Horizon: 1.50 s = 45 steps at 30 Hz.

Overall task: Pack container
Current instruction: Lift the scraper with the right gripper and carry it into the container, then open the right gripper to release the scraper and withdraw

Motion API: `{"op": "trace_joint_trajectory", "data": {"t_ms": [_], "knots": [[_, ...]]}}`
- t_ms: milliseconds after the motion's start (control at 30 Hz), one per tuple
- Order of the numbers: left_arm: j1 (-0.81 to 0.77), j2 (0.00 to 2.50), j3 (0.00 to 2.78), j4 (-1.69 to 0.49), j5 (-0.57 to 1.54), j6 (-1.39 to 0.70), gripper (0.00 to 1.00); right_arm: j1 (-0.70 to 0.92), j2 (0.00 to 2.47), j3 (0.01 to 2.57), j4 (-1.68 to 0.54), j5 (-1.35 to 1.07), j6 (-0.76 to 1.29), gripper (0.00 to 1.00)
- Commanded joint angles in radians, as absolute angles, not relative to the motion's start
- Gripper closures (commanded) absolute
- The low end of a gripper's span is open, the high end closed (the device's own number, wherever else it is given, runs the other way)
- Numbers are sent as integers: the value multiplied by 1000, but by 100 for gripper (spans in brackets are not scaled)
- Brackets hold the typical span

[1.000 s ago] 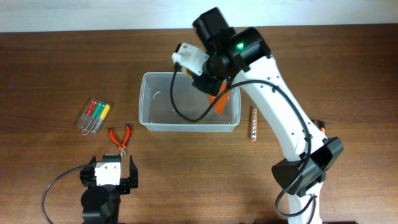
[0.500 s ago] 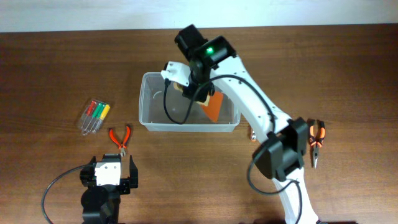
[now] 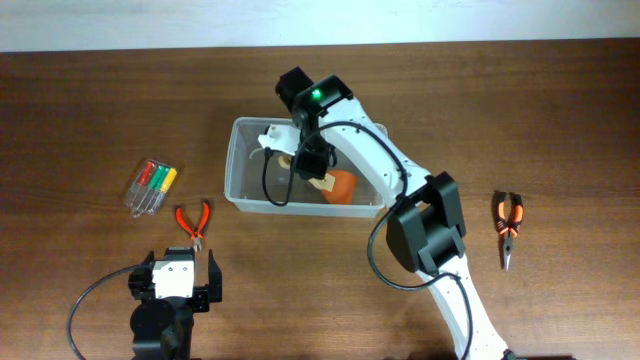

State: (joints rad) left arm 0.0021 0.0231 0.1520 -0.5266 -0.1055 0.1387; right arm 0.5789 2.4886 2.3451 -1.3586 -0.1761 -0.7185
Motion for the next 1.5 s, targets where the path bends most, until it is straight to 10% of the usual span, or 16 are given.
{"op": "trace_joint_trajectory", "data": {"t_ms": [0, 233, 600, 967, 1067, 1467], "knots": [[-1, 17, 145, -523, -110, 155, 1, 582, 2526, 2359, -1360, -207, -725, 94], [-1, 17, 145, -524, -110, 155, 1, 582, 2528, 2356, -1350, -212, -723, 44], [-1, 17, 145, -524, -110, 155, 1, 582, 2456, 2431, -1374, -228, -539, 16], [-1, 17, 145, -524, -110, 155, 1, 423, 2363, 2799, -1699, 14, 42, 17], [-1, 17, 145, -523, -110, 155, 1, 336, 2328, 2799, -1699, -91, 61, 1], [-1, 17, 145, -524, -110, 155, 1, -3, 2313, 2797, -1699, -226, 61, 1]]}}
